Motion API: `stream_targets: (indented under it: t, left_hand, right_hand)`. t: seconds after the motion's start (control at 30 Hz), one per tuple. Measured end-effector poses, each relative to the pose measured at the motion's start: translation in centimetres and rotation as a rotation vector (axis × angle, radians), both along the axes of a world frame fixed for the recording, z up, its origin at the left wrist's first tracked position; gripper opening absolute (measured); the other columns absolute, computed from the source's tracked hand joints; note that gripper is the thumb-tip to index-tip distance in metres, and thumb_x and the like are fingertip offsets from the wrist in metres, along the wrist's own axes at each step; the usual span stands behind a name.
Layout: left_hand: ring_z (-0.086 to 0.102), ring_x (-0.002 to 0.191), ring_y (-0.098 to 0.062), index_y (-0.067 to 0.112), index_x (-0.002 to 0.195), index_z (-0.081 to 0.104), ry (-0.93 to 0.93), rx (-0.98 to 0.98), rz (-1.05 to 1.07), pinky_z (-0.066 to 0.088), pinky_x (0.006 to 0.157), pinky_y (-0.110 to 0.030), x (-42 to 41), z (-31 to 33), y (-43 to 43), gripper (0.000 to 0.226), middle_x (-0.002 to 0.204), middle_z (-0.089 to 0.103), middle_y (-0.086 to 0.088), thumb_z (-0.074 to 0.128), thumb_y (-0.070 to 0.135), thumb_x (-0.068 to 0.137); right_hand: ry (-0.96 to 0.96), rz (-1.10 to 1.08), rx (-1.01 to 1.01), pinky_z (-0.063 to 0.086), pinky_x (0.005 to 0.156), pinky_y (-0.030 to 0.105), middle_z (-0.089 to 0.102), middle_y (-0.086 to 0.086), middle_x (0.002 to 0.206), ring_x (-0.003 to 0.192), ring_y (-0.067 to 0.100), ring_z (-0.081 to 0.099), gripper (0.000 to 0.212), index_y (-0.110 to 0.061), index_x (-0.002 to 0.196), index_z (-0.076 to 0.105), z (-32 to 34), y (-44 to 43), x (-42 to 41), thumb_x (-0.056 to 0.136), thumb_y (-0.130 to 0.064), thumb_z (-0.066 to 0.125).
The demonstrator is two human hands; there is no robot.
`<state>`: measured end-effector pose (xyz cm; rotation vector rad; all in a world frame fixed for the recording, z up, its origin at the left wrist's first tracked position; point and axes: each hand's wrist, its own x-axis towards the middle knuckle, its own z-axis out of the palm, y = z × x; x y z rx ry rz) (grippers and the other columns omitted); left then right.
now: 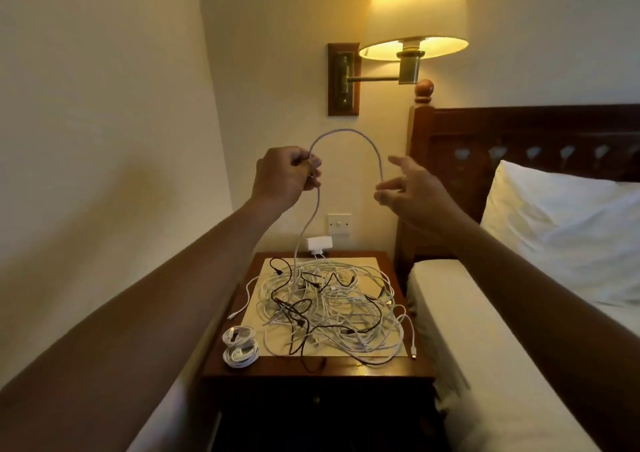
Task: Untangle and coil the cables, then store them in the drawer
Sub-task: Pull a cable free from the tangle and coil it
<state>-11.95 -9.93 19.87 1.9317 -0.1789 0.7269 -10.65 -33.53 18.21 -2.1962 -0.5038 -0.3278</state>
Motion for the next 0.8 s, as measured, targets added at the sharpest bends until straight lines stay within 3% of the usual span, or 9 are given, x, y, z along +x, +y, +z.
stream_targets:
  t: [0.07, 0.13, 0.27, 0.37, 0.4, 0.47, 0.53, 0.63, 0.8]
  left_hand:
    - [0.077, 0.073, -0.023, 0.009, 0.1, 0.074, -0.024, 0.014, 0.009, 0.065, 0.076, -0.041, -0.3, 0.2, 0.5, 0.011, 0.085, 0.076, -0.012, 0.067, 0.017, 0.098]
    - [0.077, 0.073, -0.021, 0.009, 0.101, 0.074, -0.042, 0.0, 0.022, 0.065, 0.076, -0.04, -0.5, 0.3, 1.1, 0.013, 0.086, 0.076, -0.01, 0.068, 0.02, 0.098]
    - [0.077, 0.078, -0.025, 0.008, 0.102, 0.073, -0.029, -0.11, -0.023, 0.064, 0.08, -0.045, -1.0, 0.0, 2.6, 0.013, 0.088, 0.076, -0.011, 0.067, 0.02, 0.098]
    - [0.077, 0.081, -0.025, 0.003, 0.109, 0.07, -0.025, -0.156, -0.061, 0.064, 0.079, -0.04, -1.8, 0.1, 3.1, 0.017, 0.092, 0.076, -0.015, 0.065, 0.016, 0.099]
    - [0.076, 0.081, -0.025, 0.002, 0.111, 0.07, -0.03, -0.165, -0.064, 0.063, 0.079, -0.038, -2.1, 0.1, 3.4, 0.019, 0.093, 0.076, -0.016, 0.065, 0.015, 0.099]
    - [0.076, 0.081, -0.026, 0.002, 0.111, 0.071, -0.051, -0.146, -0.049, 0.063, 0.077, -0.036, -2.7, 0.0, 4.4, 0.02, 0.094, 0.076, -0.016, 0.065, 0.016, 0.1]
    - [0.076, 0.08, -0.026, 0.005, 0.108, 0.073, -0.075, -0.097, 0.0, 0.062, 0.074, -0.035, -3.1, -0.4, 6.3, 0.018, 0.091, 0.076, -0.014, 0.066, 0.019, 0.099]
    - [0.076, 0.077, -0.027, 0.01, 0.101, 0.074, -0.077, -0.101, 0.105, 0.063, 0.074, -0.036, -3.5, -1.8, 9.6, 0.014, 0.086, 0.076, -0.011, 0.067, 0.021, 0.099]
    - [0.076, 0.075, -0.026, 0.012, 0.101, 0.076, -0.01, -0.108, 0.23, 0.064, 0.077, -0.039, -3.8, -6.0, 13.1, 0.012, 0.085, 0.076, -0.01, 0.069, 0.022, 0.098]
  right_hand:
    - [0.178, 0.055, 0.033, 0.057, 0.083, 0.029, 0.07, -0.006, 0.109, 0.098, 0.009, 0.067, 0.08, -0.02, 0.159, 0.027, -4.7, 1.5, -1.0, 0.094, -0.025, 0.074]
    - [0.33, 0.092, -0.027, 0.055, 0.077, 0.024, 0.068, -0.003, 0.121, 0.098, 0.007, 0.064, 0.082, -0.023, 0.159, 0.029, -10.0, 3.3, -1.6, 0.092, -0.029, 0.076]
    - [0.444, 0.134, -0.145, 0.054, 0.102, 0.047, 0.056, 0.003, 0.148, 0.125, 0.023, 0.06, 0.084, -0.028, 0.156, 0.035, -18.0, 7.3, -2.3, 0.087, -0.045, 0.079]
    - [0.397, 0.184, -0.243, 0.046, 0.107, 0.038, 0.048, 0.005, 0.156, 0.135, 0.028, 0.053, 0.079, -0.022, 0.157, 0.038, -21.1, 11.1, -2.3, 0.091, -0.043, 0.076]
    - [0.384, 0.199, -0.279, 0.046, 0.103, 0.036, 0.053, 0.007, 0.151, 0.133, 0.029, 0.055, 0.069, -0.018, 0.153, 0.044, -21.8, 12.1, -2.0, 0.094, -0.04, 0.073]
    - [0.368, 0.217, -0.309, 0.049, 0.088, 0.034, 0.069, 0.012, 0.12, 0.113, 0.029, 0.064, 0.035, -0.011, 0.129, 0.065, -22.8, 13.3, -1.3, 0.101, -0.031, 0.064]
    - [0.337, 0.212, -0.219, 0.049, 0.073, 0.037, 0.072, 0.008, 0.092, 0.086, 0.026, 0.066, 0.024, -0.009, 0.104, 0.074, -22.9, 13.6, -0.4, 0.104, -0.027, 0.059]
    - [0.294, 0.158, -0.034, 0.057, 0.075, 0.041, 0.075, 0.0, 0.085, 0.073, 0.016, 0.067, 0.021, -0.015, 0.1, 0.078, -20.5, 12.2, 1.5, 0.103, -0.028, 0.062]
    - [0.241, 0.132, 0.178, 0.063, 0.082, 0.048, 0.075, 0.004, 0.088, 0.077, 0.02, 0.068, 0.019, -0.018, 0.109, 0.078, -13.6, 9.1, 6.0, 0.099, -0.028, 0.065]
